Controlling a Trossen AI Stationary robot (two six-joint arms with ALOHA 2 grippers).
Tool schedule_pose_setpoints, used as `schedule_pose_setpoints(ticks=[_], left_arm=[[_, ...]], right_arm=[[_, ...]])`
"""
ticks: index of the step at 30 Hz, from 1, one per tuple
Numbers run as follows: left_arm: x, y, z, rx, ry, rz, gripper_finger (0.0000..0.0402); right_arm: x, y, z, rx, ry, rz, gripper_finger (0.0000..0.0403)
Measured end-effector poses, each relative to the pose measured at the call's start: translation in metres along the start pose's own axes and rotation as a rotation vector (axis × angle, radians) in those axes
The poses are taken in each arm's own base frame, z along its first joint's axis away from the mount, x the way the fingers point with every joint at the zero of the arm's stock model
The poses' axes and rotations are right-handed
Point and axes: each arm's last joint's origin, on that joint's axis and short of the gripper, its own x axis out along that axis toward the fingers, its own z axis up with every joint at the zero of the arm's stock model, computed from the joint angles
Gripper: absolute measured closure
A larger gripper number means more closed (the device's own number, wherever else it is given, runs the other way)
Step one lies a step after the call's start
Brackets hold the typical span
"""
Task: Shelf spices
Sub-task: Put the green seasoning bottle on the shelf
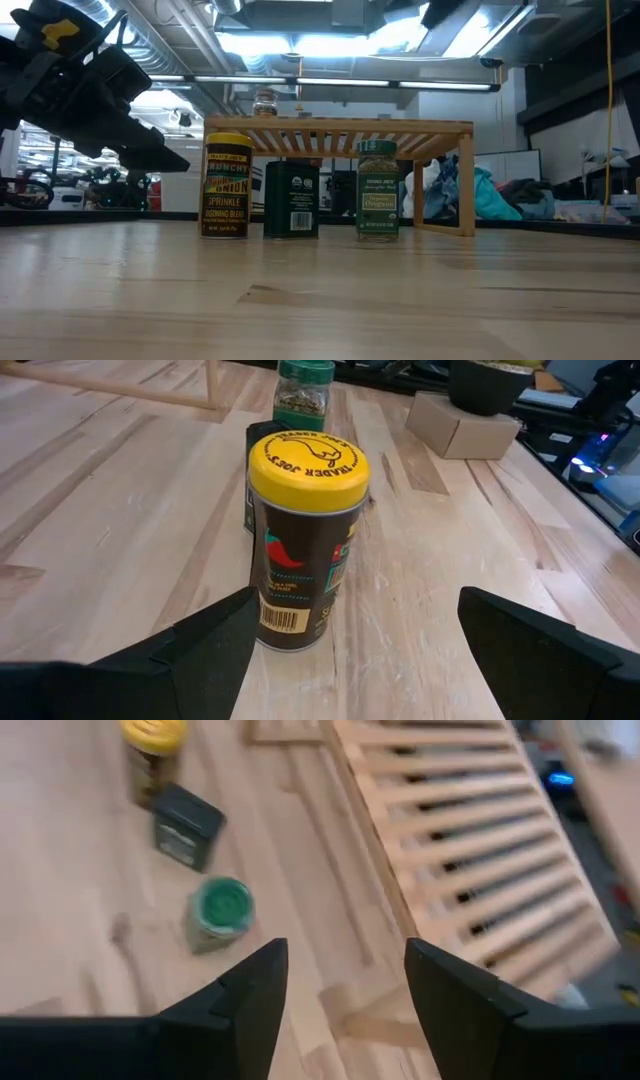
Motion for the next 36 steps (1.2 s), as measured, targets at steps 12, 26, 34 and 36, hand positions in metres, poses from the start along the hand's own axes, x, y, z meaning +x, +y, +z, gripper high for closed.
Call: schedule_pose_setpoints(ticks=[12, 26, 34, 36], left_arm=[[0.000, 0.000, 0.000, 0.011, 0.004, 0.001, 0.0068], [0.000, 0.000, 0.000, 0.004, 0.004, 0.000, 0.0068], [0.000, 0.000, 0.000, 0.004, 0.004, 0.001, 0.0068], [0.000, 0.000, 0.000, 0.004, 0.004, 0.000, 0.0068]], right_arm=[[0.032, 0.060, -0.096, 0.252, -0.137, -0.175, 0.0194], [0.092, 0.082, -0.152, 0.494, -0.294, -0.057, 0.0194], [0.114, 0.080, -0.167, 0.621, -0.335, 0.029, 0.0194], [0.120, 0.078, -0.168, 0.620, -0.340, 0.056, 0.0194]])
